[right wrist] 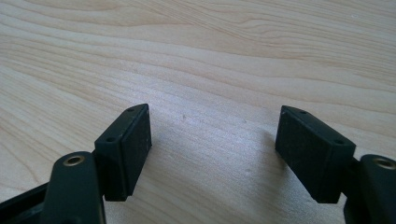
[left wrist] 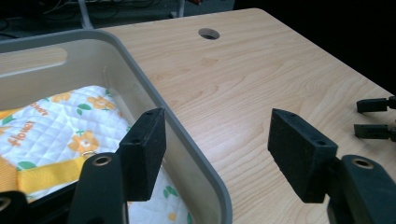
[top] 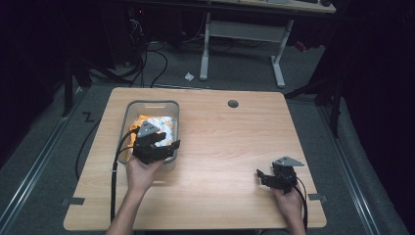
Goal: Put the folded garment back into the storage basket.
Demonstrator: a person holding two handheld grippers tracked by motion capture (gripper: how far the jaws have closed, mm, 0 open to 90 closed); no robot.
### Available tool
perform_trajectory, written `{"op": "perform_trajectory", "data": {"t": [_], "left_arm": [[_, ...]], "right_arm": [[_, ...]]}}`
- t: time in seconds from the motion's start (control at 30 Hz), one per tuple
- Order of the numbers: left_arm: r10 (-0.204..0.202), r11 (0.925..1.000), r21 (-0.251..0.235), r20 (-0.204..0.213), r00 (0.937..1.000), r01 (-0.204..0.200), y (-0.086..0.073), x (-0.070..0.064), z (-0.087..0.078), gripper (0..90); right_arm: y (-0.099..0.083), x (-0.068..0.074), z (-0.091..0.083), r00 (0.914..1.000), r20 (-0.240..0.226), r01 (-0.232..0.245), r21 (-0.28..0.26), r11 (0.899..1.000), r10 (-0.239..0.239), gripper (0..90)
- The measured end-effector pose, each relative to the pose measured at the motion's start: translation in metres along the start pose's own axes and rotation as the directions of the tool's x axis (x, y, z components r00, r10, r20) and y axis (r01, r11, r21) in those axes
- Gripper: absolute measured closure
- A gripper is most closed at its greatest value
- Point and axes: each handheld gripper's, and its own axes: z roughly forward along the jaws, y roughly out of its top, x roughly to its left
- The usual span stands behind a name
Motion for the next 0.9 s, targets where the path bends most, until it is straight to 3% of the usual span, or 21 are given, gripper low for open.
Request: {"op": "perform_trajectory", "data": {"t": [0.9], "left_arm": [[0.057,0.998,0.022,0.075,0.9955,-0.059,-0.007,-0.034,0.013,37.2]], "right_arm": [[0.0,0.0,0.0,1.0,0.0,-0.001,0.0,1.0,0.001,27.0]]}}
